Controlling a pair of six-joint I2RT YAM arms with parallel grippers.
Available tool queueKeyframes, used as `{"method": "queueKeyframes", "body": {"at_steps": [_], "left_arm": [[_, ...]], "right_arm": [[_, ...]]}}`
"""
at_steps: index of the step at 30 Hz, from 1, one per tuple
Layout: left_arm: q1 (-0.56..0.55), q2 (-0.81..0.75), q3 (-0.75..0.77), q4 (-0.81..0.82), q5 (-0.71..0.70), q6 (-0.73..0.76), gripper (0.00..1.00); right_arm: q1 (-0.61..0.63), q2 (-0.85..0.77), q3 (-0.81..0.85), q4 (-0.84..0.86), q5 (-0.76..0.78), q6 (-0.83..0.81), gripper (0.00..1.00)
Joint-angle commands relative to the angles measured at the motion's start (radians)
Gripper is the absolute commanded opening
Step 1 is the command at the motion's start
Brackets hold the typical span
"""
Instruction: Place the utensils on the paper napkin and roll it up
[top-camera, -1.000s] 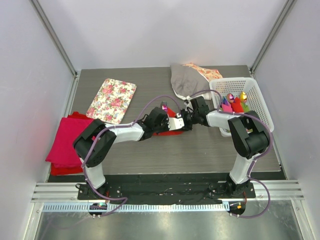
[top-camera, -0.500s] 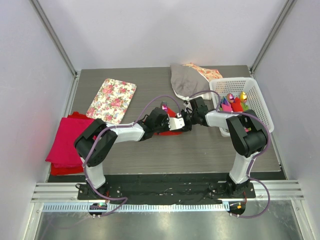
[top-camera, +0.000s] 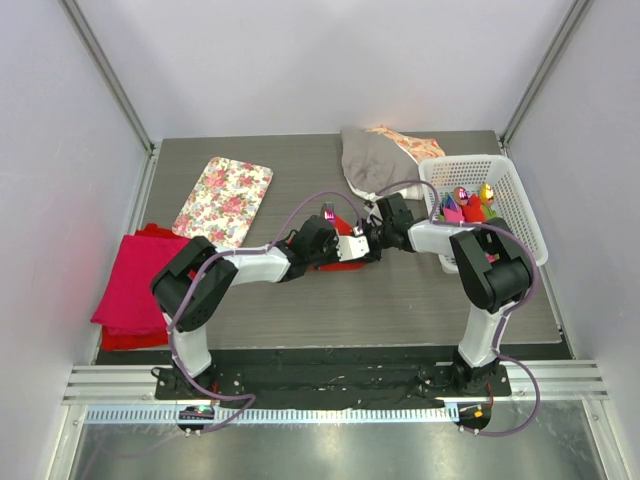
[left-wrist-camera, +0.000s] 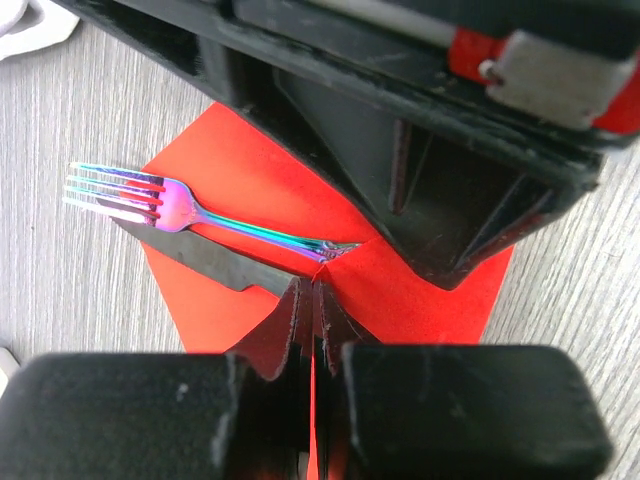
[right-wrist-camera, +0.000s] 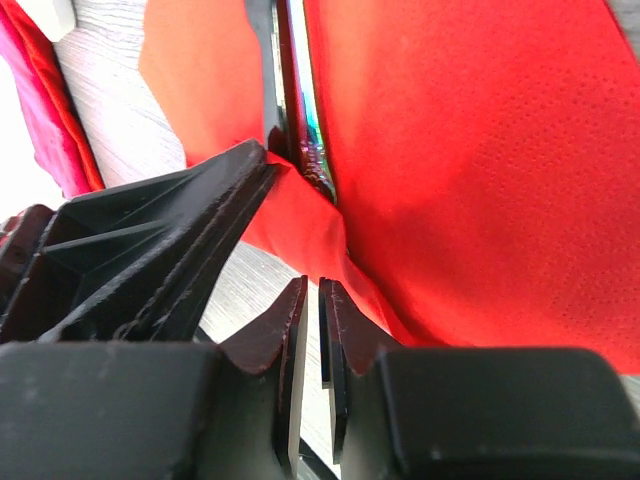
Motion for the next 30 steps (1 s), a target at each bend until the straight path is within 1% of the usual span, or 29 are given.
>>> {"method": "queueKeyframes", "body": {"at_steps": [1,5,8,10,11,12,14,15,18,19,21,22,23,24,26,27,28,29,30], "left_arm": [[0.007,0.007,0.008,0.068,0.004,-0.021,0.04],[0.007,0.012,0.010,0.077,0.003,-0.035,0.05],[0.005,0.009,0.007,0.077,-0.002,-0.040,0.09],[0.005,0.001,0.005,0.080,-0.005,-0.046,0.17],[0.007,-0.005,0.000,0.090,-0.049,-0.056,0.21],[0.008,-0.019,-0.001,0.099,-0.057,-0.069,0.29],[0.013,-0.040,-0.001,0.102,-0.071,-0.104,0.35],[0.014,-0.051,0.000,0.102,-0.091,-0.119,0.40],[0.021,-0.123,-0.003,0.102,-0.143,-0.205,0.50],[0.025,-0.167,-0.006,0.102,-0.155,-0.233,0.51],[0.031,-0.216,-0.007,0.078,-0.195,-0.352,0.57],[0.031,-0.255,0.011,0.012,-0.259,-0.406,0.59],[0.034,-0.269,0.025,-0.033,-0.287,-0.535,0.61],[0.039,-0.284,0.039,-0.083,-0.292,-0.599,0.62],[0.050,-0.324,0.068,-0.216,-0.271,-0.749,0.68],[0.053,-0.339,0.069,-0.254,-0.261,-0.879,0.70],[0.065,-0.353,0.071,-0.278,-0.220,-0.923,0.71],[0.071,-0.393,0.048,-0.285,-0.152,-0.964,0.76],[0.073,-0.416,0.027,-0.260,-0.142,-1.068,0.78]], "right_arm": [[0.005,0.011,0.033,0.021,0.002,0.009,0.19],[0.005,0.024,0.031,0.004,0.022,0.003,0.18],[0.005,0.037,0.034,-0.015,0.034,0.003,0.18],[0.005,0.044,0.037,-0.028,0.042,0.001,0.15],[0.007,0.048,0.042,-0.032,0.046,0.001,0.14],[0.007,0.048,0.042,-0.036,0.048,0.001,0.13],[0.005,0.052,0.042,-0.045,0.054,0.001,0.12],[0.005,0.054,0.043,-0.048,0.058,0.003,0.11],[0.005,0.054,0.042,-0.055,0.063,0.006,0.09],[0.005,0.055,0.040,-0.058,0.066,0.006,0.09],[0.007,0.054,0.040,-0.059,0.072,0.009,0.08],[0.005,0.055,0.039,-0.061,0.072,0.011,0.08],[0.007,0.054,0.037,-0.061,0.074,0.012,0.07],[0.005,0.055,0.037,-0.059,0.078,0.014,0.07],[0.007,0.055,0.034,-0.061,0.083,0.017,0.06],[0.007,0.055,0.033,-0.062,0.089,0.018,0.06],[0.005,0.054,0.033,-0.062,0.092,0.020,0.06],[0.007,0.054,0.030,-0.062,0.092,0.021,0.06],[0.007,0.051,0.028,-0.061,0.094,0.023,0.06]]}}
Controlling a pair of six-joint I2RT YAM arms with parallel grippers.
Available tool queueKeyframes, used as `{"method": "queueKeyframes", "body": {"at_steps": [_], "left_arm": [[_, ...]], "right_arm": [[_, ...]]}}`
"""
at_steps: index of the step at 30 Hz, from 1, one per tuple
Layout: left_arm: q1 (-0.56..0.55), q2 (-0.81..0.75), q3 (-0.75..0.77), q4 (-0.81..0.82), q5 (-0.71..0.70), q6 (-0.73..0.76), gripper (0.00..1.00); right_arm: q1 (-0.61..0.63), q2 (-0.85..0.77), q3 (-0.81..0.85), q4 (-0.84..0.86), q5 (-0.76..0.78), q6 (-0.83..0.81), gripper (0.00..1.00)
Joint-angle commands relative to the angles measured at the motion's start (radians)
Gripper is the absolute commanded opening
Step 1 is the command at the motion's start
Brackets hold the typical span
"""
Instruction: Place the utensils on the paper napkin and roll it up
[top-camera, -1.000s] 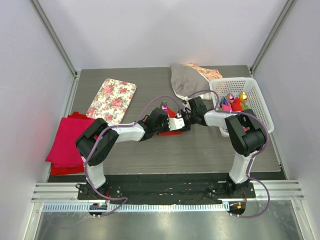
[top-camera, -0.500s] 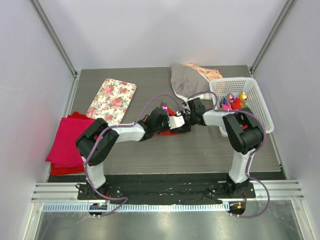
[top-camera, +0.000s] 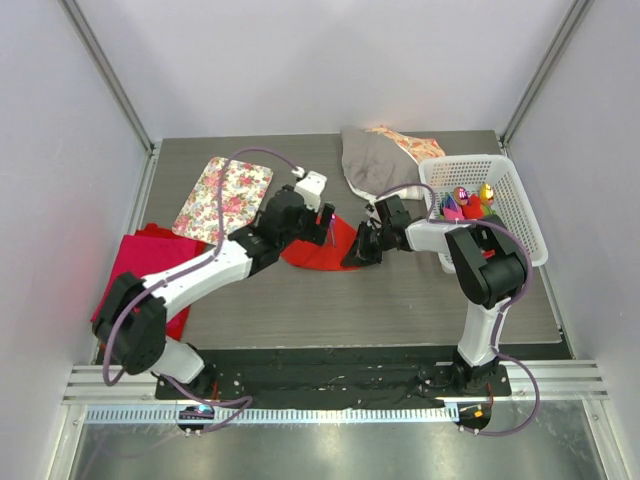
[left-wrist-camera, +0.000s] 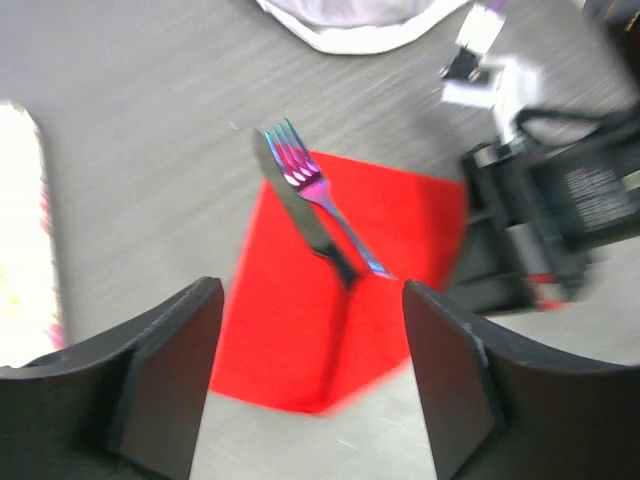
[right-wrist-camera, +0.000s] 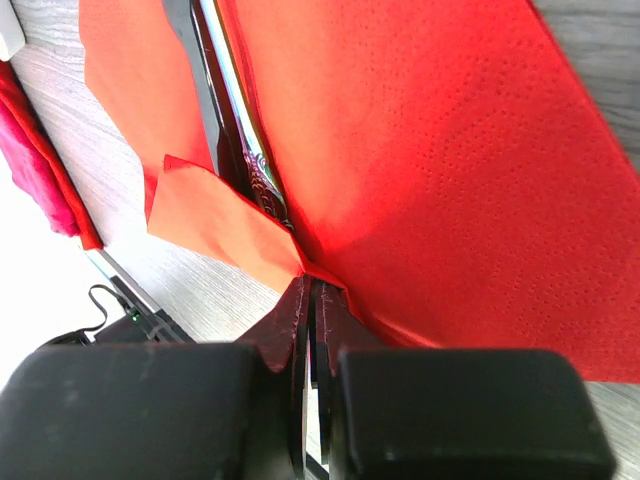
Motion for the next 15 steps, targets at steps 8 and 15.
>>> {"method": "queueKeyframes", "body": {"at_steps": [8,15], "left_arm": [[0.075,-0.285,-0.287,0.162,0.157,-0.718,1.00],[0.129,-0.224,-0.300,0.138,0.315,-0.814,0.85]], "right_arm": [[0.007,0.002,0.004,-0.006,0.064,0.021,0.06],[0.007,-0.005,-0.012,0.016,0.071,0.037,0.06]]}}
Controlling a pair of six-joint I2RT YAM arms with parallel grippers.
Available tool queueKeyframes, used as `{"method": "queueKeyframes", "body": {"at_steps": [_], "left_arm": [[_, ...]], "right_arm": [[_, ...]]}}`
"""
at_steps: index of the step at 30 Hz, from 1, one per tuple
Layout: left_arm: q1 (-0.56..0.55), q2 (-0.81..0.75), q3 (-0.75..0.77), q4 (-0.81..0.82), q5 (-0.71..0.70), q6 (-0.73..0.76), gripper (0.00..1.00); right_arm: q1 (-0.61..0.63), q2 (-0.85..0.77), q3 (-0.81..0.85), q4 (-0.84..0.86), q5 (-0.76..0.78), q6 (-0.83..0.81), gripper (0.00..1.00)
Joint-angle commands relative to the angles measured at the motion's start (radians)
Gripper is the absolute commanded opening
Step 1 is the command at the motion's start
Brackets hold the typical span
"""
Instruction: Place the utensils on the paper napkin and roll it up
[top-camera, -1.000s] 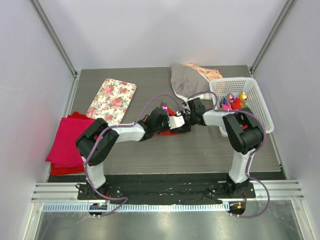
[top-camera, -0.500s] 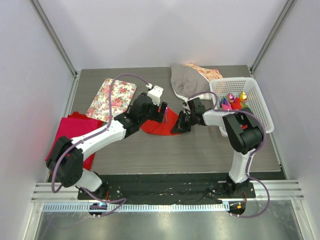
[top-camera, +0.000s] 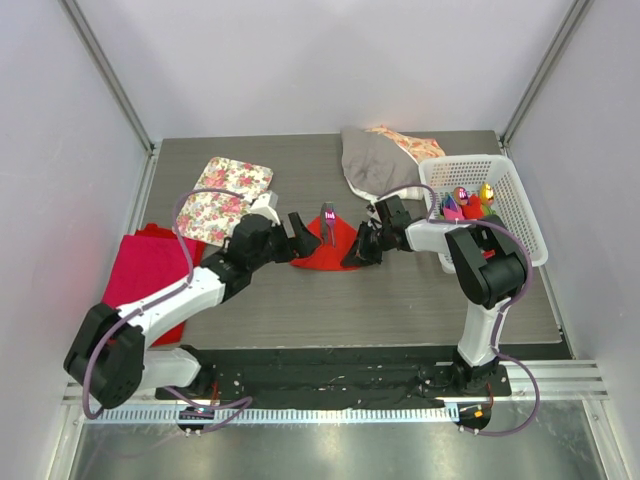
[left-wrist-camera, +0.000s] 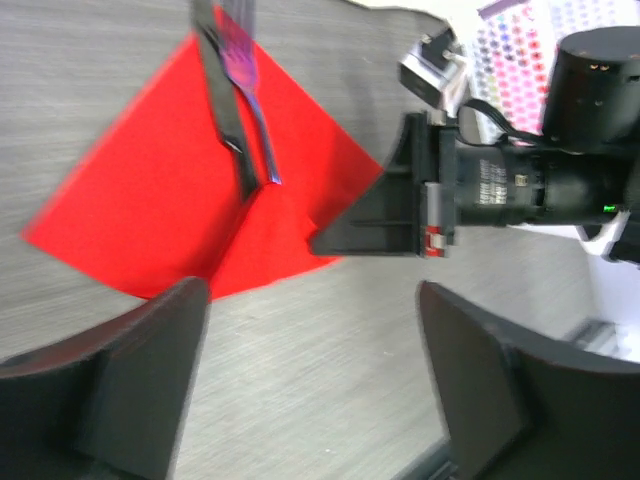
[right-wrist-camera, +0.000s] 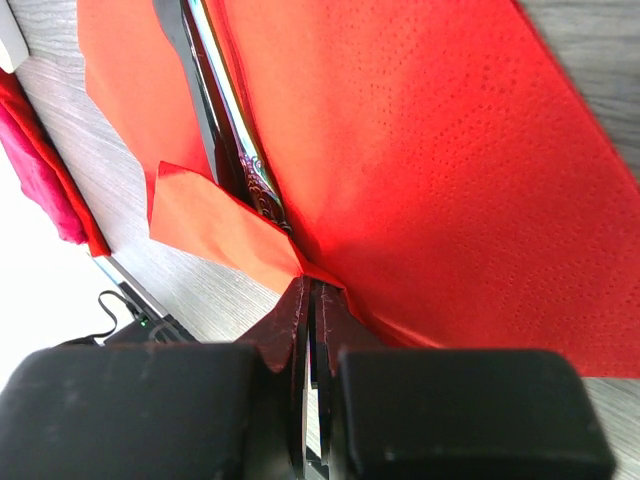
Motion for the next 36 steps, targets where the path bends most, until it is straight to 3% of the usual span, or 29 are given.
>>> {"method": "queueKeyframes", "body": {"at_steps": [1,5,13,16,25,36], "left_arm": [[0.034,0.081,0.031,0.070,0.157,-0.119,0.78],[0.077,0.138,0.008,0.210,0.281,-0.189,0.42],[0.094,0.218,-0.043,0.334,0.361,-0.271,0.07],[0.096,0.269,-0.029,0.347,0.392,-0.279,0.00],[0.146,0.371,-0.101,0.501,0.447,-0.375,0.00],[0.156,0.476,-0.081,0.534,0.464,-0.389,0.00]], "right_arm": [[0.007,-0.005,-0.009,0.016,0.065,0.008,0.06],[0.005,-0.007,-0.012,0.016,0.072,0.014,0.06],[0.007,-0.019,-0.035,0.031,0.083,0.022,0.06],[0.007,-0.014,-0.038,0.042,0.083,0.023,0.06],[0.005,-0.005,-0.041,0.053,0.091,0.030,0.06],[0.007,-0.002,-0.056,0.065,0.094,0.039,0.05]]}}
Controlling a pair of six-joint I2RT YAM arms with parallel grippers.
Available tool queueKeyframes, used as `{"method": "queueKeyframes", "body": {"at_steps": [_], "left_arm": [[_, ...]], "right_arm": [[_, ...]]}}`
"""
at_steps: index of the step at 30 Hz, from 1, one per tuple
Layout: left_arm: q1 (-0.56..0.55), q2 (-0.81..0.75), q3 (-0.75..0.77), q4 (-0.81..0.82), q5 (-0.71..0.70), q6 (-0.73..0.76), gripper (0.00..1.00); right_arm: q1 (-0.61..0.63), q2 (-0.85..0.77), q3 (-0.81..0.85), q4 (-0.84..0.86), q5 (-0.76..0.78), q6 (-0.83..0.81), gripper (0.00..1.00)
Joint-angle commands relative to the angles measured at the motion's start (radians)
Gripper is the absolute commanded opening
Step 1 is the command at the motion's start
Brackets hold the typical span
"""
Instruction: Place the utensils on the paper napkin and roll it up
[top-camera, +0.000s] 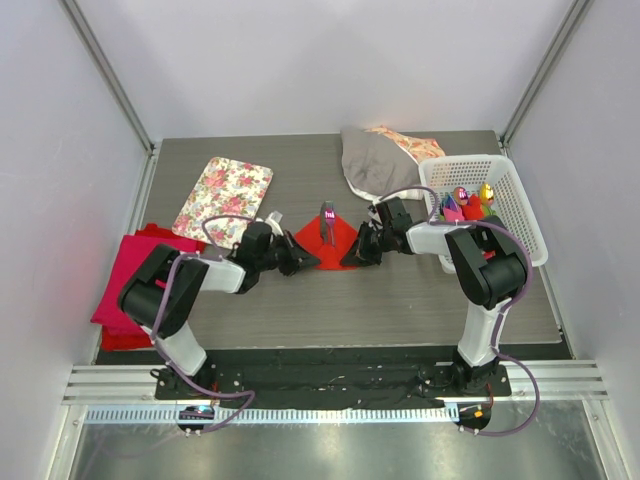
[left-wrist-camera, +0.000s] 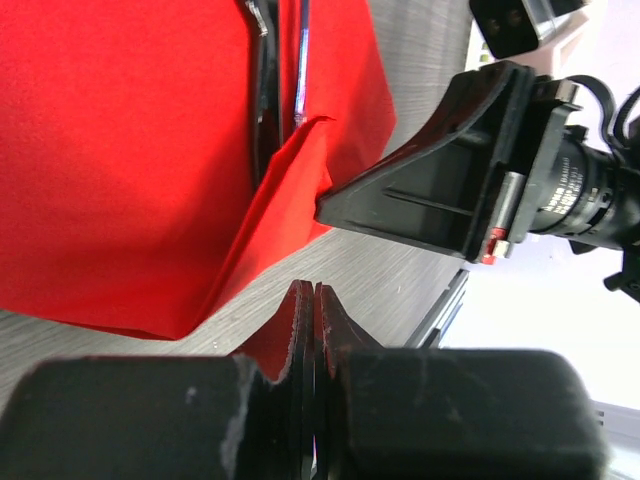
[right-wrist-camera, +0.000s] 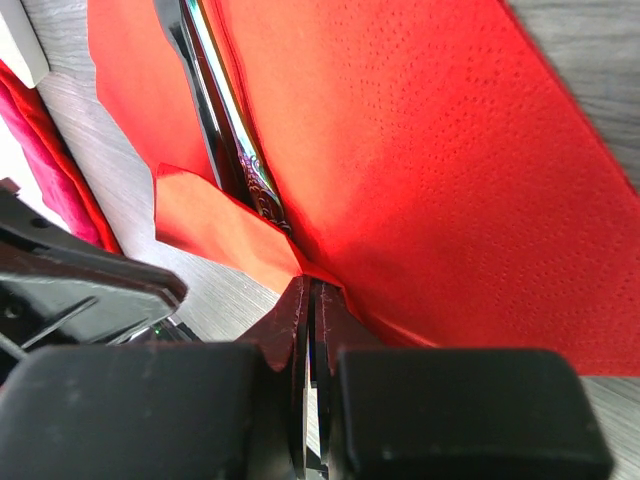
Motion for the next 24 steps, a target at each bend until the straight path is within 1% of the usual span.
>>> {"method": "queueKeyframes", "body": {"at_steps": [1,6,10,19,24], "left_arm": [[0.019,0.042,0.005,0.097,0.020,-0.028,0.00],[0.040,0.069,-0.012,0.139,0.014,-0.059,0.00],[0.048,0.086,-0.014,0.134,0.003,-0.062,0.00],[0.060,0.095,-0.005,0.024,-0.048,-0.056,0.00],[0.063,0.123,0.015,-0.011,-0.049,-0.060,0.00]], "right_arm": [[0.005,0.000,-0.022,-0.002,0.091,-0.013,0.05],[0.005,-0.001,-0.024,-0.008,0.096,-0.016,0.05],[0.007,0.003,-0.021,-0.011,0.099,-0.019,0.05],[0.007,0.008,-0.016,-0.020,0.101,-0.023,0.05],[0.007,-0.004,-0.015,-0.026,0.102,-0.031,0.05]]}}
